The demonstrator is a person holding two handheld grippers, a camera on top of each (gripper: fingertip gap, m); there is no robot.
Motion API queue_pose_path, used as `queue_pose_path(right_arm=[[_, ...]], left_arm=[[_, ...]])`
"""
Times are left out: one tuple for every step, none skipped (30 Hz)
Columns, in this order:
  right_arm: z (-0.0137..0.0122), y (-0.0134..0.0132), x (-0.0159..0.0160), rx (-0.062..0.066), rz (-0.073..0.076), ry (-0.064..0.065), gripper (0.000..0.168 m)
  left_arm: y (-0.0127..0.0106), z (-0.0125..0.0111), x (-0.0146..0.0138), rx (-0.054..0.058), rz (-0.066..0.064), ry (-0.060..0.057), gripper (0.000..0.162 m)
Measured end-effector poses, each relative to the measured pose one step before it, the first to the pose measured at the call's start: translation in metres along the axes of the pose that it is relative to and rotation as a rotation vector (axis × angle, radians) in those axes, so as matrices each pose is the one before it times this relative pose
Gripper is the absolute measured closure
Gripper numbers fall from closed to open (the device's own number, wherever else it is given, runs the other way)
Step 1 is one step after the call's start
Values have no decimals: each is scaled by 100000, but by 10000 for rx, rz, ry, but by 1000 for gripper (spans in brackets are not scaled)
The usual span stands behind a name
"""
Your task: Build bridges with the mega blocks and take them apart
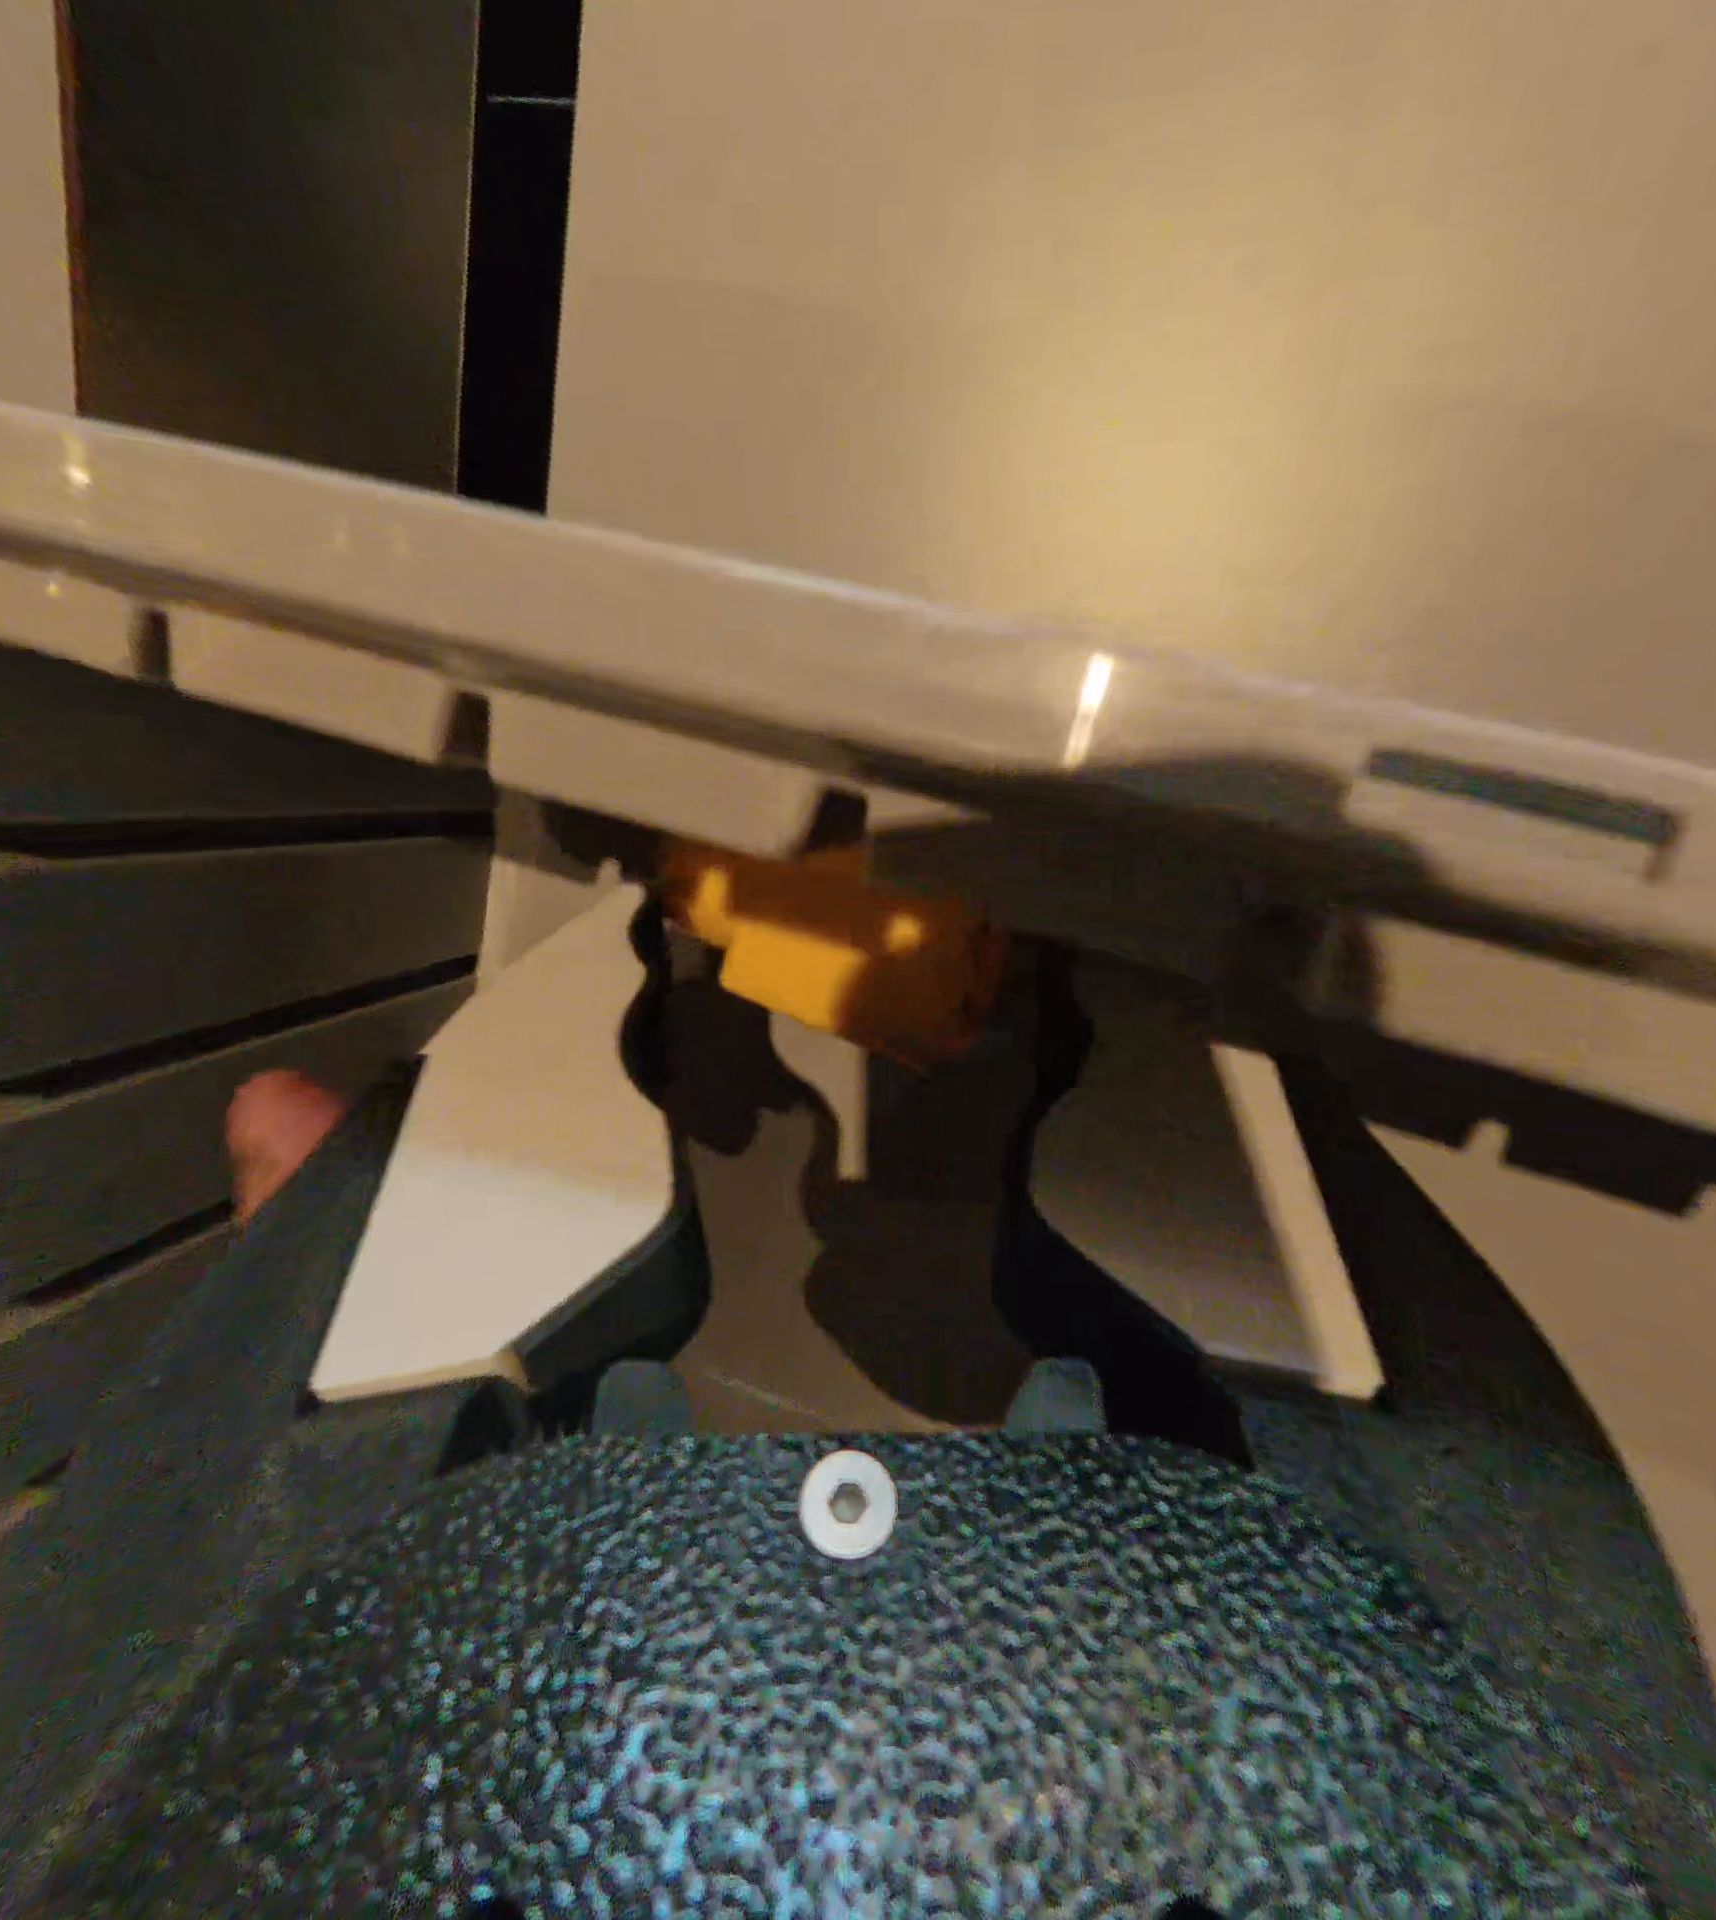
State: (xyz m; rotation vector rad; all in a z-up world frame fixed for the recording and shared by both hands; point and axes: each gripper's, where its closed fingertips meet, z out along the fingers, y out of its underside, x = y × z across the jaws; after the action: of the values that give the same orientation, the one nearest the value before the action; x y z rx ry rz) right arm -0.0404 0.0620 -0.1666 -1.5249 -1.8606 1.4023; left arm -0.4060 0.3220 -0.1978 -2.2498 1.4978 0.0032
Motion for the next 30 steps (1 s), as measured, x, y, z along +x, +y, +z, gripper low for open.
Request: queue_pose_path(right_arm=[[4, -6, 2, 5, -4, -1, 119], [-12, -12, -8, 11, -3, 0, 119], [-27, -35, -7, 24, -13, 6, 119], [-21, -37, -1, 30, -27, 19, 119], [-33, -22, -17, 22, -43, 26, 119], [-19, -21, -44, 17, -65, 29, 119], [-16, -11, -34, 18, -86, 58, 119], [-25, 11, -73, 9, -72, 62, 119], [-25, 48, -163, -2, -62, 10, 119], [-66, 6, -194, 34, -92, 22, 119], [-119, -66, -190, 105, -132, 83, 119], [-180, -117, -218, 152, -135, 83, 119], [-230, -112, -300, 167, -112, 52, 119], [-266, -68, -318, 155, -86, 34, 120], [-296, 5, -353, 106, -57, 19, 120], [-321, 39, -384, 62, -34, -3, 120], [-365, 29, -366, 52, -33, 7, 119], [-415, -86, -322, 94, -69, 59, 119], [-481, -256, -298, 159, -101, 104, 119], [-537, -383, -309, 196, -103, 108, 119], [-587, -479, -298, 226, -88, 131, 118], [-645, -485, -301, 246, -93, 155, 118], [-713, -409, -241, 243, -119, 209, 118], [-790, -293, -160, 239, -149, 296, 118], [-879, -180, -33, 246, -147, 381, 119], [-970, -98, 47, 256, -103, 421, 119], [-1037, -47, 116, 294, -45, 434, 119], [-1080, -11, 222, 335, 9, 448, 120], [-1115, 24, 398, 346, 79, 490, 120], [-1064, 16, 545, 259, 151, 518, 120]], left_arm=[[-106, 97, -137, 19, -54, -79, 96], [9, 9, -210, 3, -31, -142, 96], [57, -27, -288, 11, -115, -263, 96], [226, -102, 16, -108, -172, -84, 97], [406, -217, -129, -217, -128, -221, 97], [520, -399, -506, -232, -43, -491, 97], [508, -650, -643, -158, -107, -521, 97], [410, -896, -841, -12, -260, -549, 97], [345, -1147, -1013, 36, -334, -563, 97], [186, -1418, -1175, 85, -260, -616, 98], [-187, -1669, -1227, 213, -194, -619, 98], [-611, -1821, -1169, 296, -167, -558, 98], [-1138, -1921, -1054, 400, -123, -491, 97], [-1719, -1913, -895, 473, -39, -451, 97], [-2295, -1806, -580, 504, 108, -377, 97], [-2920, -1551, -88, 581, 197, -195, 97], [-3480, -1197, 382, 661, 179, -43, 98], [-3862, -710, 758, 689, 126, 54, 98], [-4026, -148, 1101, 683, 75, 147, 98], [-4039, 442, 1489, 665, 54, 277, 98], [-3865, 1009, 1724, 597, 61, 350, 98], [-3577, 1535, 1879, 498, 83, 420, 97], [-3342, 1967, 1853, 468, 76, 420, 97], [-3092, 2333, 1753, 443, -27, 415, 97], [-2779, 2626, 1718, 378, -131, 457, 97], [-2546, 2812, 1636, 373, -204, 470, 97], [-2266, 2961, 1544, 363, -260, 460, 97], [-1901, 3051, 1487, 271, -254, 462, 97], [-1523, 3094, 1394, 167, -201, 442, 97], [-1156, 3065, 1296, 46, -152, 420, 97]])
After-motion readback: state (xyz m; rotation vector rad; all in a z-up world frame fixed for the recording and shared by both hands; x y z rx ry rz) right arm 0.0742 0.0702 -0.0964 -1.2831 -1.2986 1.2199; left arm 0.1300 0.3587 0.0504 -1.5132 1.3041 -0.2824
